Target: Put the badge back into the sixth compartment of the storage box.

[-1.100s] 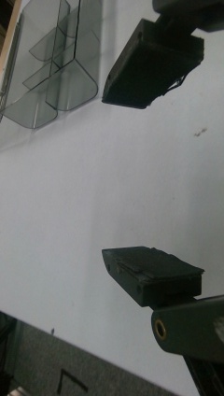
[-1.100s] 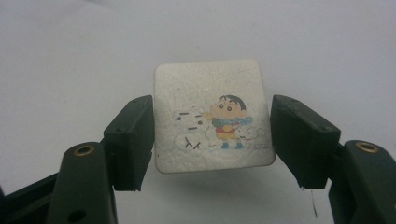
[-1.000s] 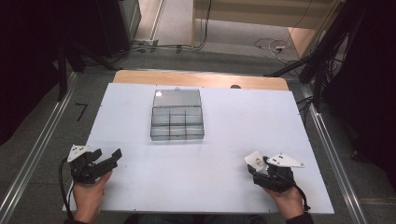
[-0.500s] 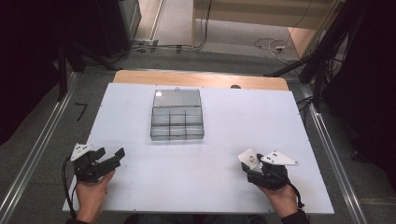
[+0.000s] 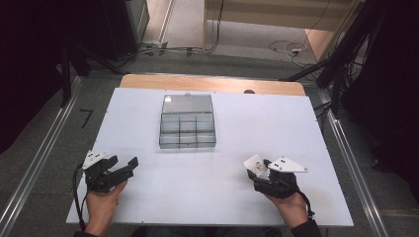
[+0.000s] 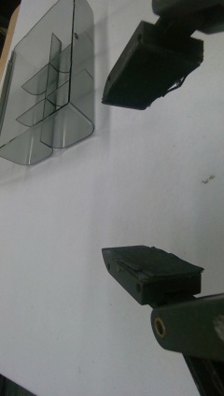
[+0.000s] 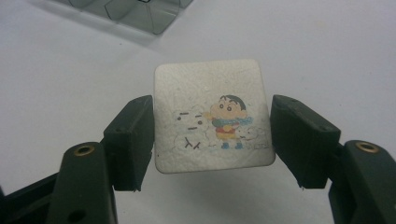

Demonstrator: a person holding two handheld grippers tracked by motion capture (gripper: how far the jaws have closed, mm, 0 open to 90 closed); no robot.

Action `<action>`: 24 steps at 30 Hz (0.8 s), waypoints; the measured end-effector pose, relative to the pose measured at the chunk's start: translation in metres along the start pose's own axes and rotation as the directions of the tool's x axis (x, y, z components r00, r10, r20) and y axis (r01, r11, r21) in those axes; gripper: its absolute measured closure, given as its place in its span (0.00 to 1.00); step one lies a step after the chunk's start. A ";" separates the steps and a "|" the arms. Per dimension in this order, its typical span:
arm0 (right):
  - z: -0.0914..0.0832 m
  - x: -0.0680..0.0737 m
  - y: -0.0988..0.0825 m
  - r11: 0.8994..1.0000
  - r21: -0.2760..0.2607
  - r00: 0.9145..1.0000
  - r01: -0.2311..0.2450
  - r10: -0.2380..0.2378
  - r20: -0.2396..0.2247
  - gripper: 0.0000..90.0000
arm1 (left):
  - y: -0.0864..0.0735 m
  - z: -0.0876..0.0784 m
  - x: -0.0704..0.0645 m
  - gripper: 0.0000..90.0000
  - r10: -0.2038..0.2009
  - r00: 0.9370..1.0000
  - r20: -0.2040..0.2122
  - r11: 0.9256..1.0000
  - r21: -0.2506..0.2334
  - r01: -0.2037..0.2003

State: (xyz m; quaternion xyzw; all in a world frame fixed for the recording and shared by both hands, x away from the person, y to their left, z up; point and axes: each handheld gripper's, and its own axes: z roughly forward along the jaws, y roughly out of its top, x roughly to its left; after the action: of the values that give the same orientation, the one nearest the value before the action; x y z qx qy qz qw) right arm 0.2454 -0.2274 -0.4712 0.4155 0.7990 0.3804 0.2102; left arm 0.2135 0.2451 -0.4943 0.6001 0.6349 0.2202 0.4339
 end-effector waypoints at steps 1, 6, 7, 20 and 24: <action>0.000 0.000 0.000 1.000 0.000 1.000 0.000 0.000 0.000 0.35 | 0.000 0.001 -0.001 0.25 0.000 1.000 0.002 1.000 0.000 0.000; 0.003 0.005 0.005 1.000 -0.008 1.000 0.011 -0.011 -0.014 0.35 | 0.002 0.003 -0.003 0.25 0.003 1.000 0.012 1.000 -0.001 -0.003; 0.004 0.006 0.006 1.000 -0.009 1.000 0.008 -0.008 -0.015 0.35 | 0.002 0.003 -0.003 0.25 0.003 1.000 0.012 1.000 -0.002 -0.003; 0.011 0.018 0.017 0.999 -0.024 0.999 0.029 -0.030 -0.045 0.35 | 0.005 0.010 -0.018 0.25 0.016 0.998 0.059 1.000 0.003 -0.017; 0.014 0.023 0.020 0.999 -0.030 0.998 0.038 -0.039 -0.054 0.34 | 0.007 0.012 -0.026 0.25 0.021 0.996 0.084 1.000 0.005 -0.022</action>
State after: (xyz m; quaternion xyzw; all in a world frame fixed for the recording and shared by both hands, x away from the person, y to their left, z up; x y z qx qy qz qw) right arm 0.2517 -0.1954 -0.4644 0.3865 0.8066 0.3992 0.2018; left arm 0.2247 0.2191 -0.4879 0.6169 0.6101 0.1977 0.4562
